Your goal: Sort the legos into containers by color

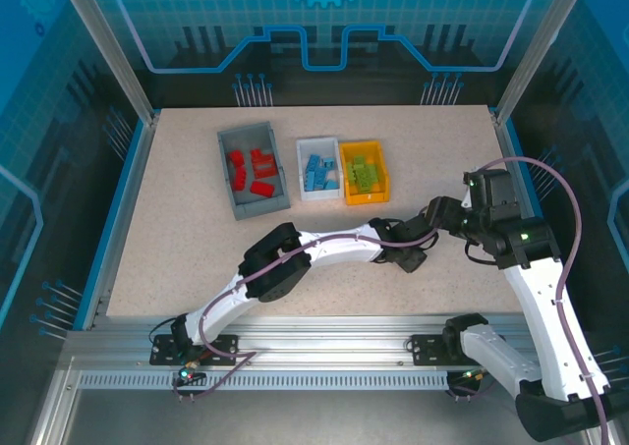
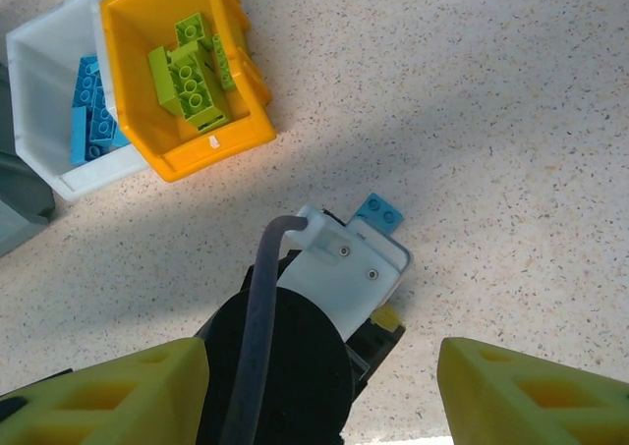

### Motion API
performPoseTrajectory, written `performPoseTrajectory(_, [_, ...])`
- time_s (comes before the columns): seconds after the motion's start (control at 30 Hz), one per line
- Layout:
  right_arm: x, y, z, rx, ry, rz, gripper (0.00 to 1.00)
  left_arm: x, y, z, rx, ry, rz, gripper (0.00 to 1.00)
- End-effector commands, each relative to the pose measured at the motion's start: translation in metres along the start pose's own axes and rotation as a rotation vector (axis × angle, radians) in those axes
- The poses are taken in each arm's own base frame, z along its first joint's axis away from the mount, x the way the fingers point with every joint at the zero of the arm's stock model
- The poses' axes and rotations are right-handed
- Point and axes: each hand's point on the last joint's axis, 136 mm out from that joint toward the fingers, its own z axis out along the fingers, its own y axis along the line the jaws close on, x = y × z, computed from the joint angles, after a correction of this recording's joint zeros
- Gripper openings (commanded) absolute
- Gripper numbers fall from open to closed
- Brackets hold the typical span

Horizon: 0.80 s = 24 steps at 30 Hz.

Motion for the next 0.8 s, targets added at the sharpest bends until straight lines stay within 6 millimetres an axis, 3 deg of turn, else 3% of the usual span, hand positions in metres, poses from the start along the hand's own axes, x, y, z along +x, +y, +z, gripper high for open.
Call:
performPoseTrajectory(0.0, [0.002, -0.002, 0.002, -0.009, 0.005, 0.015, 0.65, 0.025, -0.014, 0.0, 0.032, 0.042, 0.04, 0.46])
performPoseTrajectory(0.17, [0.002, -0.001, 0.005, -0.021, 0.011, 0.018, 0.65, 0.032, -0.008, -0.018, 0.007, 0.015, 0.02, 0.38])
performPoseTrajectory(0.3, [0.001, 0.004, 0.004, -0.048, 0.011, 0.0, 0.64, 0.027, 0.003, -0.056, -0.005, -0.046, -0.038, 0.36])
performPoseTrajectory(0.4, [0.0, 0.023, 0.005, -0.156, 0.014, -0.044, 0.63, 0.025, 0.02, -0.091, -0.022, -0.081, -0.11, 0.36])
performPoseTrajectory(0.57, [0.006, 0.093, -0.007, -0.466, -0.017, -0.247, 0.59, 0.035, 0.085, -0.145, -0.074, -0.11, -0.296, 0.36])
performPoseTrajectory(0.77, [0.035, 0.181, -0.014, -0.598, -0.066, -0.536, 0.62, 0.058, 0.2, -0.205, -0.201, -0.124, -0.532, 0.35])
